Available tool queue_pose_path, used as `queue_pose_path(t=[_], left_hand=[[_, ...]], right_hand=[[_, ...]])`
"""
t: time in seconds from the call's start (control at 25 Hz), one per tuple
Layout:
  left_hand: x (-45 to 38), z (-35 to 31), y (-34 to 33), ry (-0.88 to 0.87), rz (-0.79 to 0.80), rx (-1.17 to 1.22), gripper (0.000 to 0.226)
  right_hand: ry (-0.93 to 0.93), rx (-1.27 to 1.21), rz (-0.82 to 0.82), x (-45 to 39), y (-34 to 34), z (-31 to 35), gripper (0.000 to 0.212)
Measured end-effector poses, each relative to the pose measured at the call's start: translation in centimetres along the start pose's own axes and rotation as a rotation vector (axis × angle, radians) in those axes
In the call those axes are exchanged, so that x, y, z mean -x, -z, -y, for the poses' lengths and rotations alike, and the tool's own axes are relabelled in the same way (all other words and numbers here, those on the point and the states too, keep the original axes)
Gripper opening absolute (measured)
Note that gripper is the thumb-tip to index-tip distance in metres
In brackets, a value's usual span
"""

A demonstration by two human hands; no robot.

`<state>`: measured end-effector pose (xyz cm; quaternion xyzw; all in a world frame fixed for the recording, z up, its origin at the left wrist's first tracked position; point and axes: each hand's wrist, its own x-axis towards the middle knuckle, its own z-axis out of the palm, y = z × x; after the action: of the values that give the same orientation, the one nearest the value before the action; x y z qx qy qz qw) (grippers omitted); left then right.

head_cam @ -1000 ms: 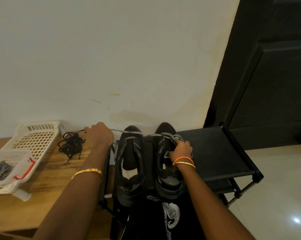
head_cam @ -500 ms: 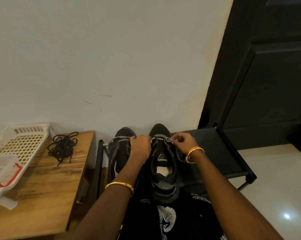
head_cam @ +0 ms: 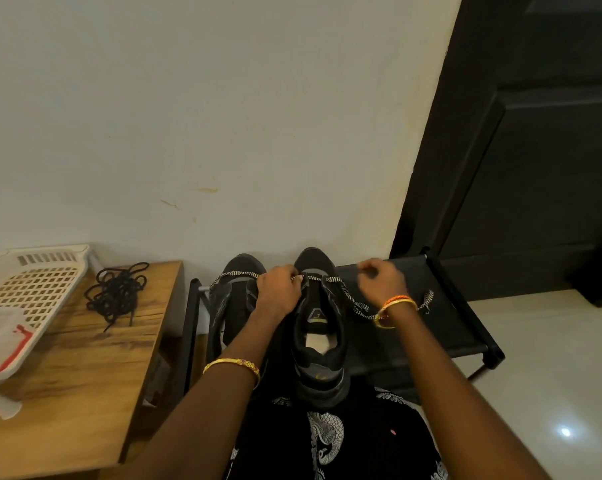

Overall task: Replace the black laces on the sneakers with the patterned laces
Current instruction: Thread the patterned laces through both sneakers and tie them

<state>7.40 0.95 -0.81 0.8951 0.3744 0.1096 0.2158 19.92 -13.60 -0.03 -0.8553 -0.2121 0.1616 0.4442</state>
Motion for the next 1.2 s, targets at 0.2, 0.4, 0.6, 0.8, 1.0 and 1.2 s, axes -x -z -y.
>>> queue_pose_path(t=[0.2,0.4,0.6,0.8,1.0,1.2], left_hand=[[-0.1,0.0,-0.2,0.017,0.001,0.127,0.025],[0.3,0.3,-0.5,0.085,-0.077,0.224,0.021],[0.8,-0.3,-0.8,0.094,-0.072,0.188,0.025],[0.9,-0.4,-1.3,0.079,-0.062,0.184,0.025],[1.2,-0.3,-1.3,0.106,-0.077,0.163,0.014],[0.9,-0.4,-1.3,0.113,-0.058,0.165,0.016]], right_hand=[[-0.036,0.087,0.03,0.1,-5.8,0.7,0.016],[-0.001,0.025,0.019,-0.3,-4.2,-0.2,0.018],[0.032,0.038,0.2,-0.8,-3.4,0.6,0.014],[0.09,0.087,0.099,-1.0,-4.3,0.7,0.009],[0.019,0.035,0.043,-1.1,-4.0,-0.1,0.012],[-0.064,-0.092,0.085,-1.5,-3.6,0.2,0.014]])
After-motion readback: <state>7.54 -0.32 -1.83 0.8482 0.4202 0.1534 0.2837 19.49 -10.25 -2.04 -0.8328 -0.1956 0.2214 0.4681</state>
